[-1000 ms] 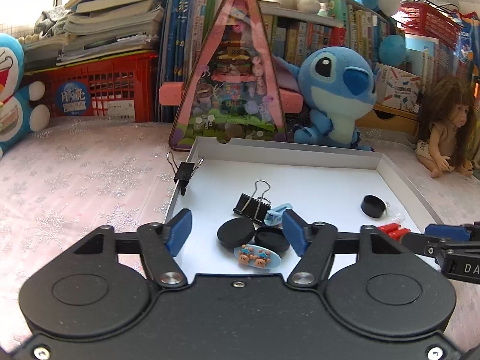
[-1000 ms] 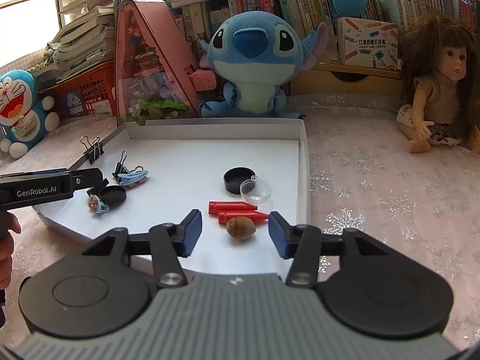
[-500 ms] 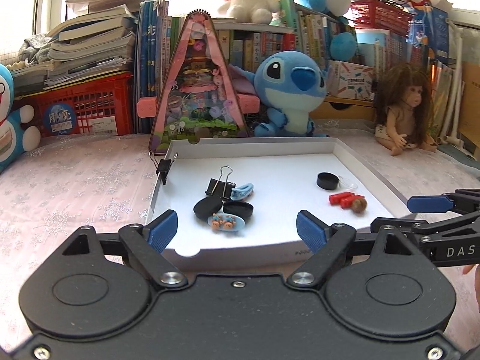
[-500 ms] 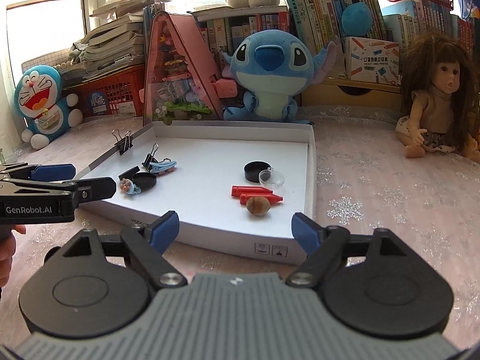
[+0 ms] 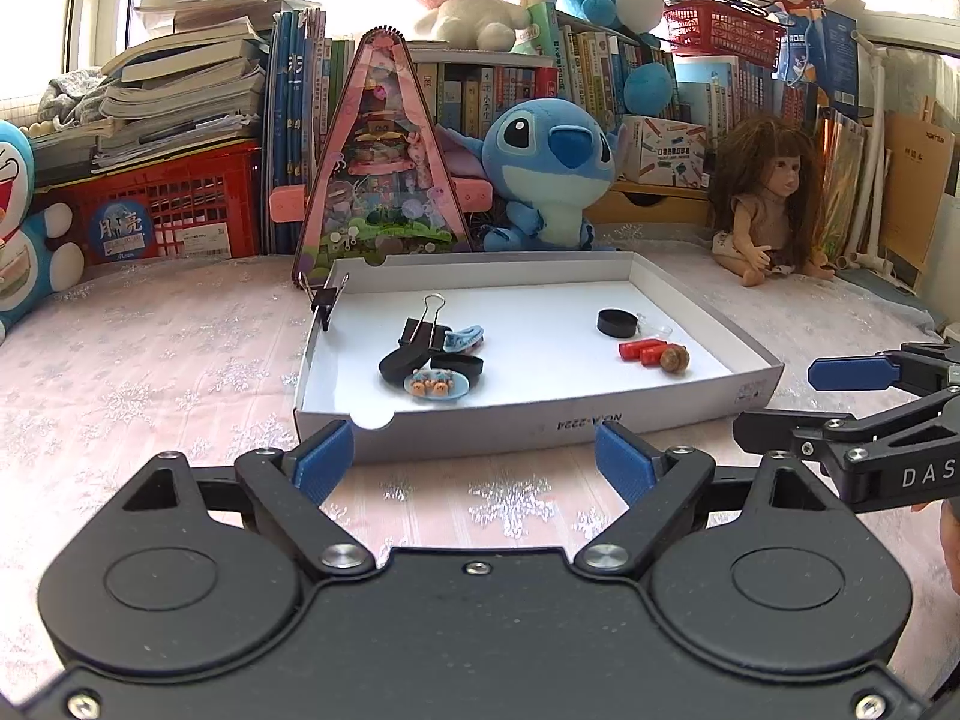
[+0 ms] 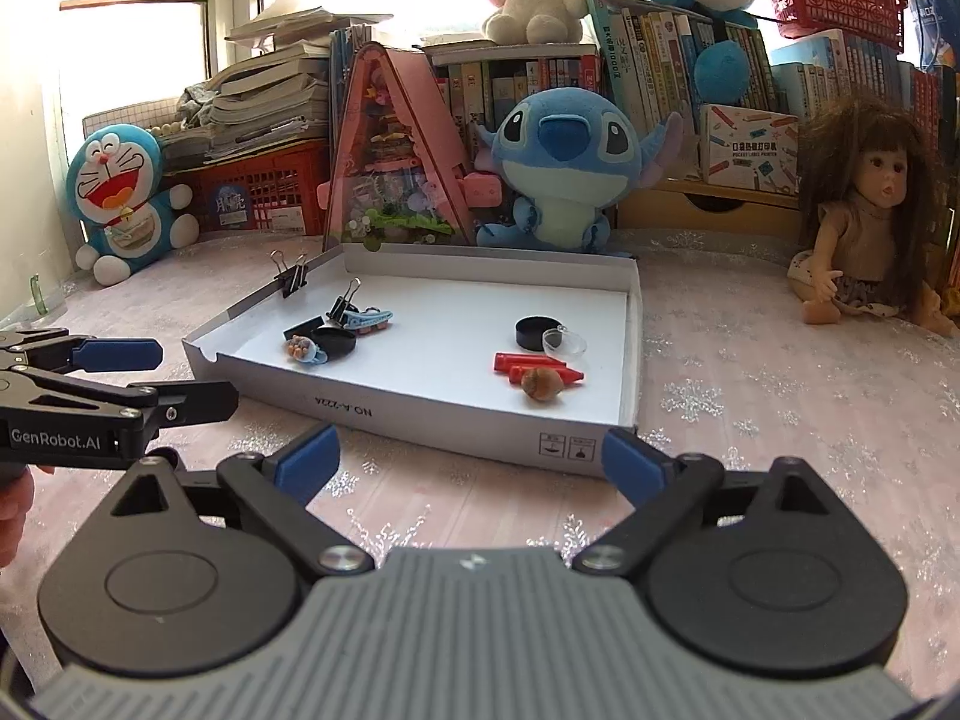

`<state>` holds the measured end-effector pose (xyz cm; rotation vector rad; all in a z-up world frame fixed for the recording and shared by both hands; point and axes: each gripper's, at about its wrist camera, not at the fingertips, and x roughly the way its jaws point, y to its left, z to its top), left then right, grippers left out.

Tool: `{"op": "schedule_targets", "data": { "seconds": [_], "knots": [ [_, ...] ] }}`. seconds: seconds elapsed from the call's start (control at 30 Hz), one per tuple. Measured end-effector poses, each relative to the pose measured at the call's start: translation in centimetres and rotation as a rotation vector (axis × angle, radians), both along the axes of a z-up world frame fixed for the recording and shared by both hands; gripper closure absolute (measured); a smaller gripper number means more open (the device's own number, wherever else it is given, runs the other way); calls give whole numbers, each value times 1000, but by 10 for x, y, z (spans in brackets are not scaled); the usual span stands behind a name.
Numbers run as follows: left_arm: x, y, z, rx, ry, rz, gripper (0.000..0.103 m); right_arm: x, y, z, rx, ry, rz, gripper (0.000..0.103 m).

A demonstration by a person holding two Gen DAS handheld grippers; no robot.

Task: Organize rigid objects
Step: 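Withdraw the left gripper toward the small black cup while the right gripper moves toward the other brown nut, then grasp the small black cup with the left gripper while the right gripper grasps the brown nut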

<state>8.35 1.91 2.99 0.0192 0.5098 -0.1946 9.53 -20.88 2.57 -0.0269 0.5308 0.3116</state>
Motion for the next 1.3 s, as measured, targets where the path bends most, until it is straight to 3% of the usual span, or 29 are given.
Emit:
{"op": "schedule_targets", "data": {
  "seconds": [0.53,0.9,1.3],
  "knots": [
    [-29,15,-24,-35,29,3,16,-56,22,-19,-65,-54,85,0],
    [-26,21,-38,-62,83,28,16,-69,34,-37,-115,-26,90,0],
    [-23,7,-41,18,98,33,13,-68,36,-42,-126,-6,58,0]
  ]
}}
